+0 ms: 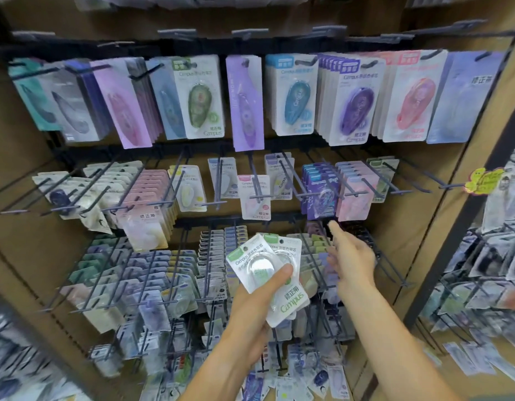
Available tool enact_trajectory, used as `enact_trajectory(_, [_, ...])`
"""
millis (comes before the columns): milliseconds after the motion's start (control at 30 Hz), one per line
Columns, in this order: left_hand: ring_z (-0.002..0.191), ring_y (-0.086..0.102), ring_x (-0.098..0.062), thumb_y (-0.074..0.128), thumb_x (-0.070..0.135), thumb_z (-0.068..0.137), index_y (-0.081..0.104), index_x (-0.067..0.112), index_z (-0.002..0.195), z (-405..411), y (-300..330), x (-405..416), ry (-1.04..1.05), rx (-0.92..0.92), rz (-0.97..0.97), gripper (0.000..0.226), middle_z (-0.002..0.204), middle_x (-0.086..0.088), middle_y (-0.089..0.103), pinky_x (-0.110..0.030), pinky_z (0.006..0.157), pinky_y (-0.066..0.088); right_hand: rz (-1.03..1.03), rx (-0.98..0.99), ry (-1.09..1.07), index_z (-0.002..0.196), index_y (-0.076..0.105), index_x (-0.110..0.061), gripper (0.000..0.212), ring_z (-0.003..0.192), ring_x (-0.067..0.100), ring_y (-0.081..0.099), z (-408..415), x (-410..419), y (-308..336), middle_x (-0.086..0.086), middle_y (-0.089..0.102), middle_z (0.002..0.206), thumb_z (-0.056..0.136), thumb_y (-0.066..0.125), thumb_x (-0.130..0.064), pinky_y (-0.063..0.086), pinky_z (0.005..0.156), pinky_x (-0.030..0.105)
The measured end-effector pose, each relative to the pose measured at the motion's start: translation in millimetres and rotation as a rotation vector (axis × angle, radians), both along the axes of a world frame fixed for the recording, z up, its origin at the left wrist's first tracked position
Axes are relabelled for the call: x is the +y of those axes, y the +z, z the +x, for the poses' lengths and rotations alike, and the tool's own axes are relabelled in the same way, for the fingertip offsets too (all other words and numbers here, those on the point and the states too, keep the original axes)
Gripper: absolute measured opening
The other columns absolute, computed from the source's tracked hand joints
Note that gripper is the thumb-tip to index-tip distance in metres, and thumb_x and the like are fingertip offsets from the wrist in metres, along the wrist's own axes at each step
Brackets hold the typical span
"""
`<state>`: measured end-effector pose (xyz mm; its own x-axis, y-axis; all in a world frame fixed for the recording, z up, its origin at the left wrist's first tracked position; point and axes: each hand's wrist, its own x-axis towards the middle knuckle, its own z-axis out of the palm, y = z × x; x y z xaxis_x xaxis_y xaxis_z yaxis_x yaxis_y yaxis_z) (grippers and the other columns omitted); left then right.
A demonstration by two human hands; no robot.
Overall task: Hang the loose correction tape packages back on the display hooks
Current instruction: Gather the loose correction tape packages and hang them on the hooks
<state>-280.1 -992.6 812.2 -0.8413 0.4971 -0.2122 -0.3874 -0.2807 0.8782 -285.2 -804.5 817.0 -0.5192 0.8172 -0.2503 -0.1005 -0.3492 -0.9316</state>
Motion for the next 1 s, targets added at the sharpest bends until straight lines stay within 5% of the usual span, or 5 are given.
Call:
enact_trajectory(167, [0.106, 0.076, -0.035, 0.087, 0.032, 0.082, 0.064, 0.017, 0.137, -4, -4, -16, -0.06, -0.057, -0.027, 0.061, 0.119, -0.014, 0.077, -0.047, 0.085, 0.062, 0.522, 0.023, 0.522, 0.111, 0.073, -0.036, 0.046, 0.089, 0.01, 0.066, 75, -70, 8, -0.009, 0.068, 0.103, 0.068, 0.089, -0.045, 0.054, 0.074, 0.023])
enact_trajectory(300, [0.116, 0.072, -0.038, 0.084, 0.032, 0.081, 0.068, 0.012, 0.133, -3, -2, -28, -0.081, -0.124, -0.007, 0.058, 0.123, -0.017, 0.076, -0.061, 0.11, 0.049, 0.684, -0.061, 0.552, 0.115, 0.069, -0.044, 0.056, 0.084, 0.011, 0.059, 70, -94, -7, -0.008, 0.062, 0.101, 0.066, 0.096, -0.04, 0.049, 0.068, 0.02])
enact_trajectory(433, [0.119, 0.071, -0.035, 0.08, 0.051, 0.085, 0.068, 0.014, 0.135, -6, -1, -46, -0.117, -0.104, 0.007, 0.063, 0.128, -0.017, 0.074, -0.055, 0.108, 0.052, 0.567, -0.034, 0.529, 0.118, 0.067, -0.034, 0.058, 0.086, 0.014, 0.067, 69, -112, -6, -0.004, 0.069, 0.098, 0.068, 0.096, -0.025, 0.055, 0.072, 0.025])
enact_trajectory(633, [0.091, 0.076, -0.029, 0.056, 0.049, 0.1, 0.072, 0.017, 0.132, -10, 1, -68, -0.15, -0.114, 0.07, 0.048, 0.122, -0.017, 0.076, -0.037, 0.066, 0.06, 0.303, 0.064, 0.441, 0.11, 0.072, -0.023, 0.029, 0.092, 0.008, 0.075, 71, -126, -3, -0.01, 0.079, 0.1, 0.084, 0.082, -0.018, 0.06, 0.072, 0.022])
enact_trajectory(1000, [0.113, 0.074, -0.031, 0.062, 0.026, 0.102, 0.059, 0.024, 0.14, -3, 2, -62, -0.025, -0.024, 0.143, 0.038, 0.128, -0.005, 0.075, -0.046, 0.086, 0.065, 0.025, 0.241, 0.148, 0.119, 0.066, -0.015, 0.029, 0.1, 0.021, 0.076, 86, -117, -9, 0.004, 0.079, 0.11, 0.091, 0.072, -0.009, 0.057, 0.086, 0.039])
